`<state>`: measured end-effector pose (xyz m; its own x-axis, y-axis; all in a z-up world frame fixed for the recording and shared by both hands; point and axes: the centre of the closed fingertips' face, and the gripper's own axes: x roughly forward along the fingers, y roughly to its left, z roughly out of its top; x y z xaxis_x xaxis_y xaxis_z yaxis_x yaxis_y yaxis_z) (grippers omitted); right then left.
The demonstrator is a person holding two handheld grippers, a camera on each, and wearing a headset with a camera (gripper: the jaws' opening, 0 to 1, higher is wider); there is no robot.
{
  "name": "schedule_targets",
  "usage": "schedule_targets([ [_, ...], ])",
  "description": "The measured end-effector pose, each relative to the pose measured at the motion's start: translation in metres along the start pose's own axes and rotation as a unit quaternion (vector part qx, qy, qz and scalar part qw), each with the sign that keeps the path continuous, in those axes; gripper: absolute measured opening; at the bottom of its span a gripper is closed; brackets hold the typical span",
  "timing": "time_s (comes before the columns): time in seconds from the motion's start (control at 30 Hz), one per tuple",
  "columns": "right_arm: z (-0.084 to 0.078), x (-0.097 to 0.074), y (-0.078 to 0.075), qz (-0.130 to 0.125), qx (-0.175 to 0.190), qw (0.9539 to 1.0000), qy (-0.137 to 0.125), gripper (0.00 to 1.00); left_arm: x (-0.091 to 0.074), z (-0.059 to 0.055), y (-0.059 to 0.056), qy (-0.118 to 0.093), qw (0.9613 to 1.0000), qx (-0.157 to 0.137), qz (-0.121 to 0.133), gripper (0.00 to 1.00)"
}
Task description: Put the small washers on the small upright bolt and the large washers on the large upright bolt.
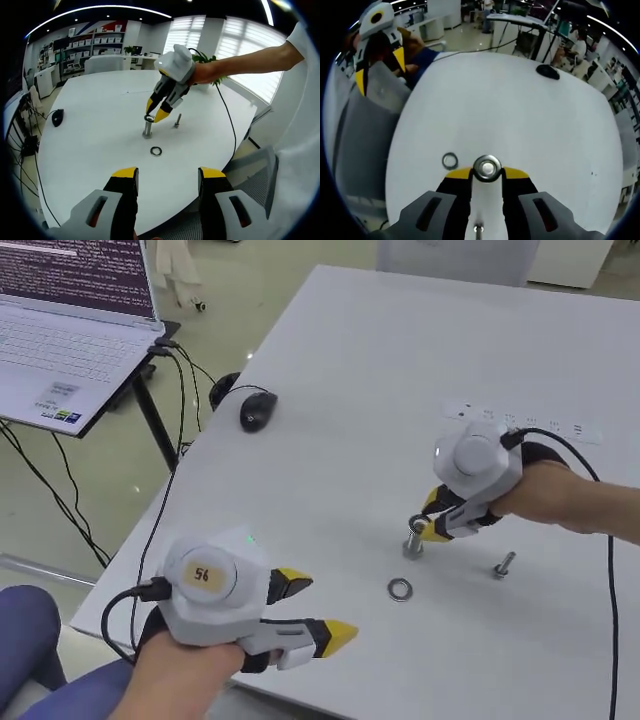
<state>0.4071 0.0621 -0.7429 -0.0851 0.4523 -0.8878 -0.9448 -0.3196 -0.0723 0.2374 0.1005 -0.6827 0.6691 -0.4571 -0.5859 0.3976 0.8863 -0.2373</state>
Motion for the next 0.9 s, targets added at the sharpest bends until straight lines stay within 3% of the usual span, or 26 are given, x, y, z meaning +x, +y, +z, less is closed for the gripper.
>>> schedule_targets([
  [0.9, -0.011, 0.024, 0.001, 0.011, 0.011, 0.9997, 0.020, 0.23, -0.004, -0.003, 0.003, 0.001, 1.0000, -0.005, 0.004, 0.47],
])
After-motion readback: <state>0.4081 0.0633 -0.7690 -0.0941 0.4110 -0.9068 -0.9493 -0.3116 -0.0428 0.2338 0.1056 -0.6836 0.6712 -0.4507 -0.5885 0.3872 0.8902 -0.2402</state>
